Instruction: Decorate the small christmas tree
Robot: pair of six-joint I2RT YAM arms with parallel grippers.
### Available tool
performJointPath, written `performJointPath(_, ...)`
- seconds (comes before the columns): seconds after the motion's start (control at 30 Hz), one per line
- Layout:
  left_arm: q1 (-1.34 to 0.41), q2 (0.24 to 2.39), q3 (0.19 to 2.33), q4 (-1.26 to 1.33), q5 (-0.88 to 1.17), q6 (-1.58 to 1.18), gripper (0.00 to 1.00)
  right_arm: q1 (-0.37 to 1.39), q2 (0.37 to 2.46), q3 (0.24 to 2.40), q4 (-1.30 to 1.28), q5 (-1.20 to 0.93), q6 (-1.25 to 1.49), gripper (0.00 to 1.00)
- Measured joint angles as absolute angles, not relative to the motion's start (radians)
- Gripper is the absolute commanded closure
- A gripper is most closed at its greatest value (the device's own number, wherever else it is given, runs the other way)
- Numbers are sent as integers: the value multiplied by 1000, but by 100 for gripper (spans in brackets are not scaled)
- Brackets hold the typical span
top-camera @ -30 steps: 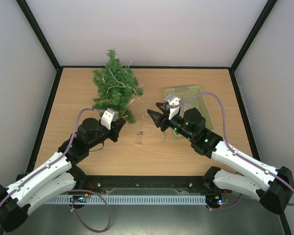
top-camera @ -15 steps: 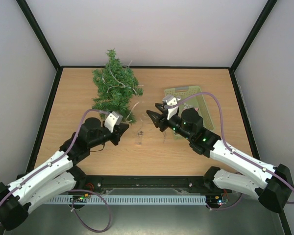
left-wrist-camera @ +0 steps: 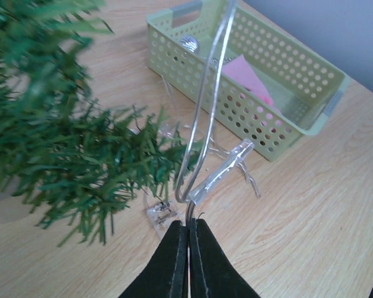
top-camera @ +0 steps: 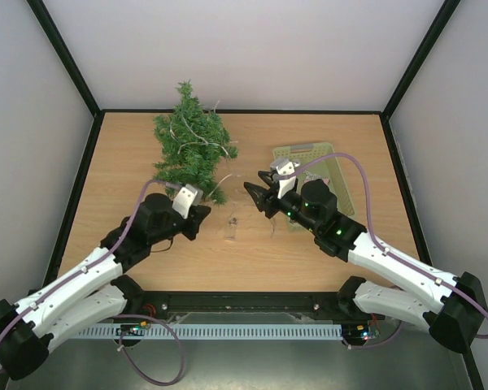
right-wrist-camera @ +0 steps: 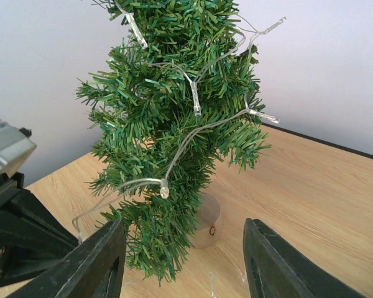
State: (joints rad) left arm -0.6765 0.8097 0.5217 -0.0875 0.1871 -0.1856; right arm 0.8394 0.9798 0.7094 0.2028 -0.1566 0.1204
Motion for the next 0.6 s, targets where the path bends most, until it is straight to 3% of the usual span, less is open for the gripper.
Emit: performJointPath(0.6,-517,751,644,-255,93,-297,98,839,1040,632,280,-218,1,48)
